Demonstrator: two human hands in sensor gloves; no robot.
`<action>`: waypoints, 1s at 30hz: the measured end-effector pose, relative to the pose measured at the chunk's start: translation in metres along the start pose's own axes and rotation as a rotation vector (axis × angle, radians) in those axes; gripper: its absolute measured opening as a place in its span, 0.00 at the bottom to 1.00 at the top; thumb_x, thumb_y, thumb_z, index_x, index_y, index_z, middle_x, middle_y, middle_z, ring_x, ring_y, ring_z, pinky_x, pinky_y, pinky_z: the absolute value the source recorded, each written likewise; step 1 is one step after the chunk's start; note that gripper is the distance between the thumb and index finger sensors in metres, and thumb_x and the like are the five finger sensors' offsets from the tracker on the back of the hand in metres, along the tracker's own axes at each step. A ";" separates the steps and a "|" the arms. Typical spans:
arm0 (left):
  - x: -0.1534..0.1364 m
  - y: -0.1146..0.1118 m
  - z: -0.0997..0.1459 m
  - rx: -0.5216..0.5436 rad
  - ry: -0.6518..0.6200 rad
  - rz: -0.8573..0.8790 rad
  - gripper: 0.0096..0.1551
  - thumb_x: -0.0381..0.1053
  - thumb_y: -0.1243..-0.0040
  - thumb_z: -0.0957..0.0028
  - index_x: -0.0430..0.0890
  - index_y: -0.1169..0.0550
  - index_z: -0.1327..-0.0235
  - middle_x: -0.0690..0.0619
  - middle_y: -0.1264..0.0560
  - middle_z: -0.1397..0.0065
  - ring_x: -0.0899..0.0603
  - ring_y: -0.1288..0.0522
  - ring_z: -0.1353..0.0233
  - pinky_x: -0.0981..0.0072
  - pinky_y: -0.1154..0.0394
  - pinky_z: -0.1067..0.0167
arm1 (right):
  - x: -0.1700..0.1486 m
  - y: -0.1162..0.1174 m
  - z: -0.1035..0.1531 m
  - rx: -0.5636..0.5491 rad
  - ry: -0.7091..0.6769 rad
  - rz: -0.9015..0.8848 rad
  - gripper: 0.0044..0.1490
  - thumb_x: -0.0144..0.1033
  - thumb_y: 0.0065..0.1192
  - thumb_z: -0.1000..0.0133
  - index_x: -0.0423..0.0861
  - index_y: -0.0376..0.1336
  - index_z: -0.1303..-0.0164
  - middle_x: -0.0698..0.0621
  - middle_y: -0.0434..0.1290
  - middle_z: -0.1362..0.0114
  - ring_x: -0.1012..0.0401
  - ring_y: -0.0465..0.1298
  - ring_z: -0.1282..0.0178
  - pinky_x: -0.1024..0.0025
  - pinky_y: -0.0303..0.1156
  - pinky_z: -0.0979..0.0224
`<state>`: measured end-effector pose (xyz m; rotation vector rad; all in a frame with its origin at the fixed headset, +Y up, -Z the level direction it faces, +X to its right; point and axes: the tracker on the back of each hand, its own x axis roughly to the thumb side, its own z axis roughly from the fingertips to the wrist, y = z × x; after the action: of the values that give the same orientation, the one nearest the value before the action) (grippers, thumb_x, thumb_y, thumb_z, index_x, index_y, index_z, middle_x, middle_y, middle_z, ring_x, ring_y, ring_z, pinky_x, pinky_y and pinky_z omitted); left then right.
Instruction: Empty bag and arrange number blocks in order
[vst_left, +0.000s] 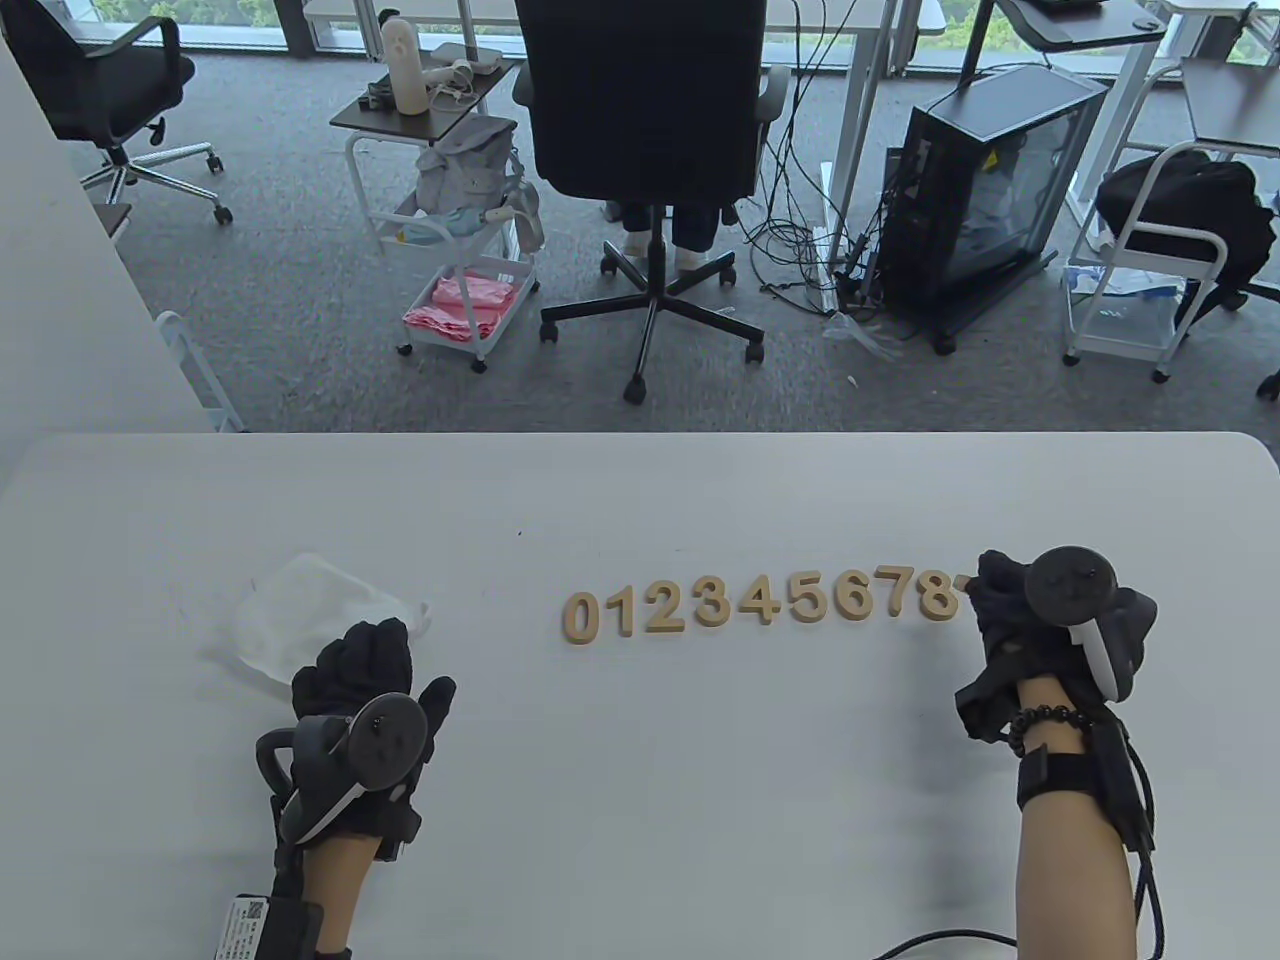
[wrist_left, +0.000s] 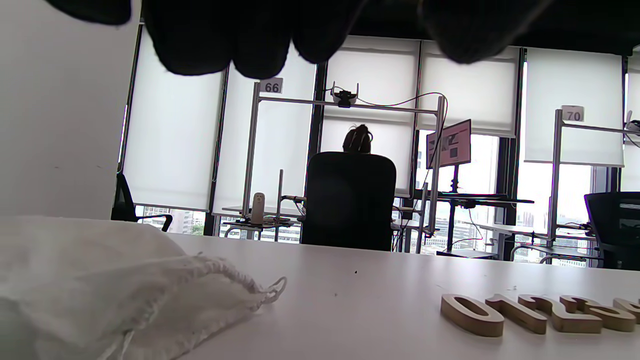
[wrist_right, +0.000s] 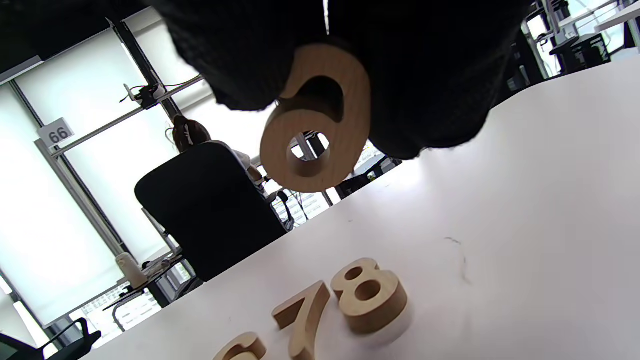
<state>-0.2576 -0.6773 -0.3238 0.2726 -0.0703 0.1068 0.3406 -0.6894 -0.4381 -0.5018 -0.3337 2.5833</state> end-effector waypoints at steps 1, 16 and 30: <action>0.000 0.000 0.000 -0.003 0.000 -0.003 0.46 0.63 0.48 0.43 0.33 0.36 0.21 0.27 0.38 0.22 0.19 0.33 0.26 0.17 0.41 0.35 | -0.001 0.002 -0.006 -0.018 0.003 0.020 0.28 0.37 0.69 0.45 0.44 0.71 0.34 0.40 0.72 0.28 0.44 0.82 0.36 0.55 0.84 0.34; -0.003 0.002 -0.001 0.008 0.012 -0.009 0.46 0.63 0.48 0.43 0.33 0.37 0.21 0.26 0.38 0.22 0.18 0.33 0.26 0.17 0.41 0.35 | -0.013 0.070 -0.040 0.013 0.114 0.420 0.27 0.35 0.70 0.46 0.46 0.72 0.36 0.39 0.71 0.27 0.44 0.82 0.34 0.56 0.84 0.34; -0.003 0.001 -0.001 0.007 0.013 -0.028 0.47 0.63 0.48 0.43 0.33 0.37 0.21 0.26 0.38 0.22 0.18 0.33 0.26 0.17 0.41 0.35 | -0.005 0.091 -0.046 0.201 0.043 0.549 0.34 0.31 0.71 0.48 0.45 0.66 0.29 0.37 0.66 0.23 0.44 0.79 0.34 0.55 0.80 0.31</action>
<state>-0.2605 -0.6765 -0.3248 0.2793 -0.0528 0.0808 0.3251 -0.7632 -0.5070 -0.6452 0.0991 3.0793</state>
